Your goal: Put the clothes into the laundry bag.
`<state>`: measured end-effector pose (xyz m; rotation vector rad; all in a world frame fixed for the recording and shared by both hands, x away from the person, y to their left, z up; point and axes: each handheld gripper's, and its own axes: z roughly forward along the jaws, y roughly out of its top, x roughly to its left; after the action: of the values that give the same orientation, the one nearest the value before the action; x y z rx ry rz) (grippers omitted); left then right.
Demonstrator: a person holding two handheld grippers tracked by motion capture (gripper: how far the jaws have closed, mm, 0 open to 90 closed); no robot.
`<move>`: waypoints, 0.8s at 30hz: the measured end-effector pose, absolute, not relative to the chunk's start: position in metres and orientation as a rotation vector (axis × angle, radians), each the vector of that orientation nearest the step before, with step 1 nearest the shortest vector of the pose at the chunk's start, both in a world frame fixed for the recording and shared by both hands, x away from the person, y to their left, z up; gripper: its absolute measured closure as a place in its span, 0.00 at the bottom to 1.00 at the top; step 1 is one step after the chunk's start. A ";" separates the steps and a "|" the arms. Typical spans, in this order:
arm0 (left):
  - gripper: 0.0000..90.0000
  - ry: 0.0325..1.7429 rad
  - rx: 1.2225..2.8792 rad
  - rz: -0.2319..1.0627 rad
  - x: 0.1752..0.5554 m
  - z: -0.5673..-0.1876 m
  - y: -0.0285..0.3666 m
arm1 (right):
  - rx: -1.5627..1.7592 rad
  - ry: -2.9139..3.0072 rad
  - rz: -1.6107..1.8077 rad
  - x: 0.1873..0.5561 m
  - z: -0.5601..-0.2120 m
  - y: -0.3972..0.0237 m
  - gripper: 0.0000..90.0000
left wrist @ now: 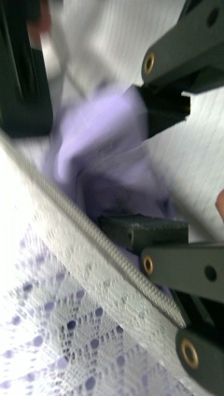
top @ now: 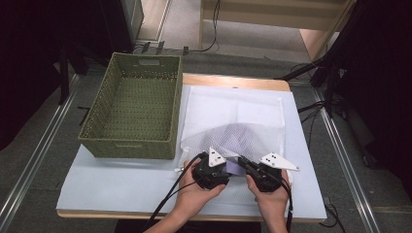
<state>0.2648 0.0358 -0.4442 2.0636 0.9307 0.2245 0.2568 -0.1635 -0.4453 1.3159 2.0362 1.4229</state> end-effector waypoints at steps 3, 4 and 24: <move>0.50 0.916 2.057 0.198 0.261 -0.440 0.035 | 1.314 2.034 1.426 0.257 -0.445 -0.163 1.00; 0.48 0.921 2.053 0.187 0.261 -0.441 0.033 | 1.313 2.034 1.425 0.257 -0.445 -0.164 1.00; 0.93 1.016 2.086 0.506 0.299 -0.466 -0.003 | 1.363 2.023 1.430 0.258 -0.447 -0.168 1.00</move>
<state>0.2987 -0.0028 -0.4658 2.0863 1.0163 0.5060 0.2579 -0.1678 -0.4473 1.3635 2.0232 1.4303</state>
